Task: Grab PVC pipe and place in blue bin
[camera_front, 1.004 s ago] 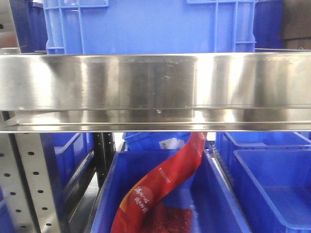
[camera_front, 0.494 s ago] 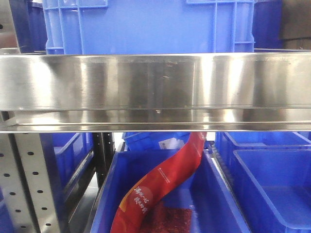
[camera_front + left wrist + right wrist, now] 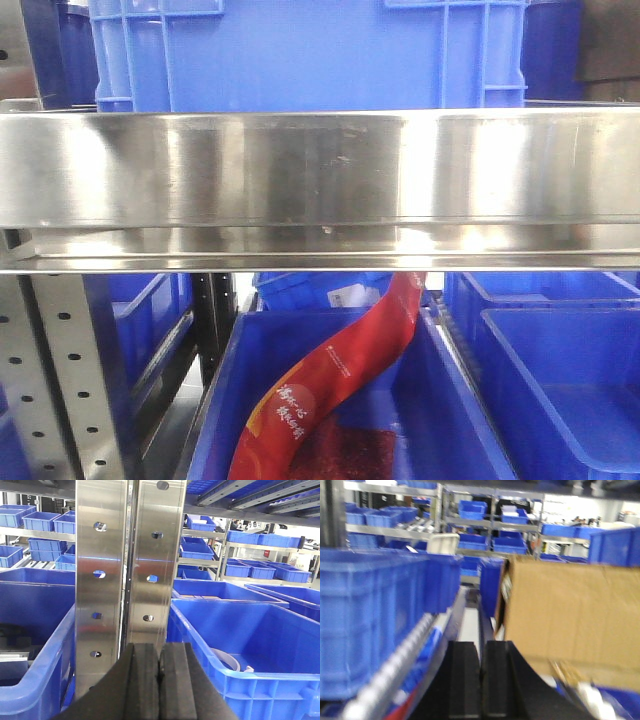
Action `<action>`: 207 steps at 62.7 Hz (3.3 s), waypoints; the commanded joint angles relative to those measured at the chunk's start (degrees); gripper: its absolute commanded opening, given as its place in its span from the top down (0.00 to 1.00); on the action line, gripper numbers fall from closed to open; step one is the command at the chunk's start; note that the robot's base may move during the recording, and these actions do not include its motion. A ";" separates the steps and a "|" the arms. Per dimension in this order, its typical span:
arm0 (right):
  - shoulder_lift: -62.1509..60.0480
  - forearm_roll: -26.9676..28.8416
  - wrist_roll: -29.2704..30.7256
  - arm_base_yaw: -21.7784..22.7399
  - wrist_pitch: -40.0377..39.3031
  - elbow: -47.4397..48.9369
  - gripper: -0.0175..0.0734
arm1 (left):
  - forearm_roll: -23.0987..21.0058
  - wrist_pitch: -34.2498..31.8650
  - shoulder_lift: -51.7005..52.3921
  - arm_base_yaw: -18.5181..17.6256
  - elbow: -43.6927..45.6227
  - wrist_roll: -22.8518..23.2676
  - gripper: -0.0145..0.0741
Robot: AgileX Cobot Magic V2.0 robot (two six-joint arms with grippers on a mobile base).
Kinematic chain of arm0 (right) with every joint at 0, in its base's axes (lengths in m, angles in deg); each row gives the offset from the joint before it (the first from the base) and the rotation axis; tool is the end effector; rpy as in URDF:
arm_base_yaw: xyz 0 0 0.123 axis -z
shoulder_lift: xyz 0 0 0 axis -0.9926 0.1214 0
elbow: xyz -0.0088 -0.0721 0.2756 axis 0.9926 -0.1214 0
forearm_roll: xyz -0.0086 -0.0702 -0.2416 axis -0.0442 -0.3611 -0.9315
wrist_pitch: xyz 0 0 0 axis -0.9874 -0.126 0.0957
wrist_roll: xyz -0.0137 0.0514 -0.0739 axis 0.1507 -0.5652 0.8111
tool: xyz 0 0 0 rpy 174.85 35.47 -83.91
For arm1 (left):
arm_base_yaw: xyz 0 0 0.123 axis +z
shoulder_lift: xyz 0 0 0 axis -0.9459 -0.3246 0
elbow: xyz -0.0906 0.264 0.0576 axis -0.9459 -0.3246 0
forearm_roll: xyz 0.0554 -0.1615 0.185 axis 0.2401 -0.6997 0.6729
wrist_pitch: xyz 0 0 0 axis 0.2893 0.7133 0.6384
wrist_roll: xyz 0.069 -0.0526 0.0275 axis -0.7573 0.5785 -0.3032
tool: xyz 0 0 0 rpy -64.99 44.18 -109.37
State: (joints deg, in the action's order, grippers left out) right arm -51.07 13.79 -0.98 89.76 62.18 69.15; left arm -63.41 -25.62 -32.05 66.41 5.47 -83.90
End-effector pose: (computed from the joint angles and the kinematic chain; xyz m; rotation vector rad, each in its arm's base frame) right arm 0.0747 -0.0091 0.3045 0.0560 1.5227 -0.1336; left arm 0.1198 -0.0110 0.4146 0.0087 1.5097 -0.1432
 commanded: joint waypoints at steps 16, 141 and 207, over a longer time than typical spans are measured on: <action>-13.90 2.66 -0.26 1.44 -6.11 -19.18 0.99 | -0.01 -1.05 0.29 0.31 -0.12 -0.26 0.96; -16.39 5.02 -0.26 -3.26 -6.11 -20.28 0.99 | -0.01 -1.58 0.29 0.31 -0.12 -0.26 0.96; -16.39 5.02 -0.26 -3.26 -6.11 -20.28 0.99 | 0.90 -30.25 12.98 0.31 -38.99 -0.26 0.96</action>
State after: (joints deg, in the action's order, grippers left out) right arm -66.98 18.78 -1.21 86.72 57.36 48.96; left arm -62.25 -54.56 -22.15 66.41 -30.57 -83.90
